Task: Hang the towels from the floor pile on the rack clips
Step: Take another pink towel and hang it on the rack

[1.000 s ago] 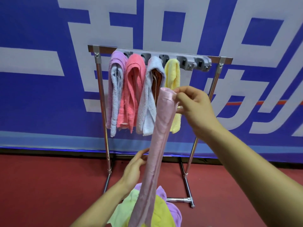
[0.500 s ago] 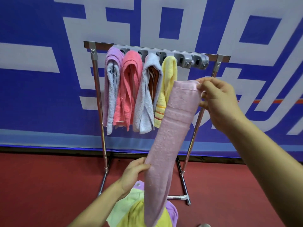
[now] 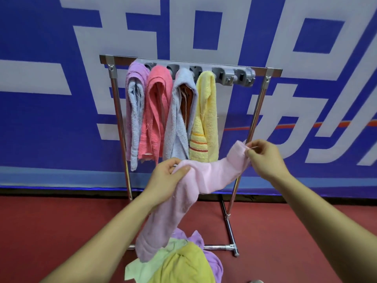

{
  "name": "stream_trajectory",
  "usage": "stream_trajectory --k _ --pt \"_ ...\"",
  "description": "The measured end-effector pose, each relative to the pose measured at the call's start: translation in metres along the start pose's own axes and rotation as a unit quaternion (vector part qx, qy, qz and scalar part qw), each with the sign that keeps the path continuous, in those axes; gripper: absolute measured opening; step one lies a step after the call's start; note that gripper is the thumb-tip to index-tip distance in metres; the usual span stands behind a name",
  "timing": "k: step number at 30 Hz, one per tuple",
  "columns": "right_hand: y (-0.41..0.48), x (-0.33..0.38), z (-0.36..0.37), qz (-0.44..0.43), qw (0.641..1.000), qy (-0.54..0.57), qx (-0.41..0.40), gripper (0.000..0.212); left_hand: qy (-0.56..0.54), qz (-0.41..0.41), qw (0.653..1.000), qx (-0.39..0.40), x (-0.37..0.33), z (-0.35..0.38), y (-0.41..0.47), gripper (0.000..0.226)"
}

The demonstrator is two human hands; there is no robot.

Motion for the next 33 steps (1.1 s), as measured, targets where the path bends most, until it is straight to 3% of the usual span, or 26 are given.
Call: stream_trajectory --k 6,9,12,20,21,23,25,28,31,33 --pt "-0.008 -0.01 0.02 0.016 0.982 -0.14 0.125 0.023 0.042 0.018 0.999 0.006 -0.028 -0.004 0.012 0.013" --pt "-0.018 0.017 0.032 -0.067 0.983 -0.034 0.165 0.024 0.072 0.022 0.996 0.041 -0.038 0.002 0.016 0.007" --pt "-0.036 0.051 0.055 -0.114 0.96 0.111 0.232 0.02 0.066 0.025 0.994 0.079 -0.045 0.012 0.011 0.01" --pt "-0.054 0.067 0.088 -0.107 0.926 0.123 0.339 0.068 -0.022 -0.008 0.996 0.086 -0.042 0.001 -0.012 0.008" --pt "-0.057 0.068 0.088 -0.099 0.92 0.129 0.355 0.06 -0.03 -0.01 0.996 0.081 -0.041 0.0 -0.015 0.005" --pt "-0.06 0.069 0.087 -0.095 0.912 0.119 0.381 0.035 -0.044 -0.019 0.996 0.072 -0.035 -0.004 -0.019 0.021" --pt "-0.061 0.067 0.086 -0.107 0.909 0.101 0.391 0.031 -0.052 -0.025 0.996 0.064 -0.03 -0.007 -0.021 0.027" --pt "-0.058 0.073 0.083 -0.115 0.909 0.121 0.382 0.024 -0.045 -0.014 0.997 0.056 -0.025 -0.006 -0.024 0.017" --pt "-0.049 0.08 0.073 -0.11 0.92 0.164 0.339 0.014 -0.049 -0.009 0.996 0.077 -0.016 -0.002 -0.031 0.058" --pt "-0.038 0.079 0.063 -0.102 0.933 0.197 0.283 0.015 -0.029 -0.007 0.995 0.09 -0.012 -0.003 -0.031 0.063"
Point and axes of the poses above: each hand's wrist, its own y-axis towards the middle knuckle, its own z-axis out of the palm, x = y × z, the point moved 4 cm from there along y, towards the middle knuckle, and after that the axes turned 3 degrees about y, right-handed, at the moved point
